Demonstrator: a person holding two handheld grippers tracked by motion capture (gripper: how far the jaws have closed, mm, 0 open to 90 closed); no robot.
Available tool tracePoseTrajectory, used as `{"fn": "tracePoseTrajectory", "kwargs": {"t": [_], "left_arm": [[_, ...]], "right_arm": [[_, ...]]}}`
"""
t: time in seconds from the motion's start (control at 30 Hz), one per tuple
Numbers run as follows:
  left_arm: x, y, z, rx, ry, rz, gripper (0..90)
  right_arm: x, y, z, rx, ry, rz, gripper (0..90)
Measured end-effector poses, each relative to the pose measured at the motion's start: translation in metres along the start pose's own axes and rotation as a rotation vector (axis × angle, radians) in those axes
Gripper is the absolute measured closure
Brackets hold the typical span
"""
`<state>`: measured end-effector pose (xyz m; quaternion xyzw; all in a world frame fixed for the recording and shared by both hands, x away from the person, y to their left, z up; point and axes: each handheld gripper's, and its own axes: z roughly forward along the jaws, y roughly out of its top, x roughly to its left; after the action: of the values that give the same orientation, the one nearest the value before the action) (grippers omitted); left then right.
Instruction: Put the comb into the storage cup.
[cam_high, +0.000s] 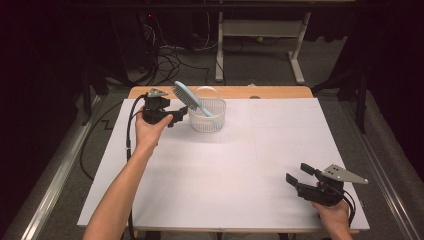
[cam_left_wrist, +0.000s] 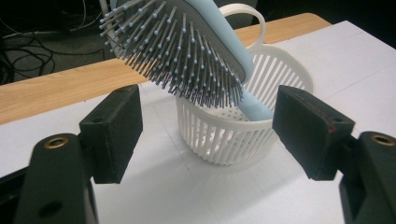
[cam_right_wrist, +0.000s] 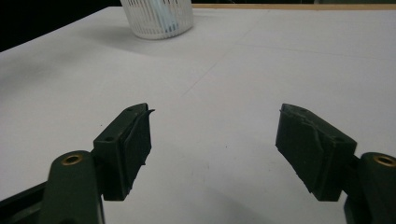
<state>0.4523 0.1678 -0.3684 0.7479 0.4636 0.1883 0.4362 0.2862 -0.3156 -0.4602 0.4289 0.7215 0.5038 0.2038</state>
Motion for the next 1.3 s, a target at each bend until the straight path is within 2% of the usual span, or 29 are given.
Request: {"fn": "tracePoseTrajectory", "kwargs": {"t": [0.5,0.97,1.3], "left_arm": [[0.0,-0.001,-0.006,-0.006,-0.009,0.003,25.4],[0.007,-0.011,-0.012,-0.008,-0.003,-0.013,25.5],[0.006,-0.013,-0.018,-0.009,-0.01,0.002,25.0]], "right_arm": [[0.0,0.0,0.0,-0.001,0.0,0.0,27.2],[0.0,0.0,0.0,0.001,-0.002,0.001,27.3],[0.0,0.0,0.0,-0.001,-0.002,0.001,27.2]]}}
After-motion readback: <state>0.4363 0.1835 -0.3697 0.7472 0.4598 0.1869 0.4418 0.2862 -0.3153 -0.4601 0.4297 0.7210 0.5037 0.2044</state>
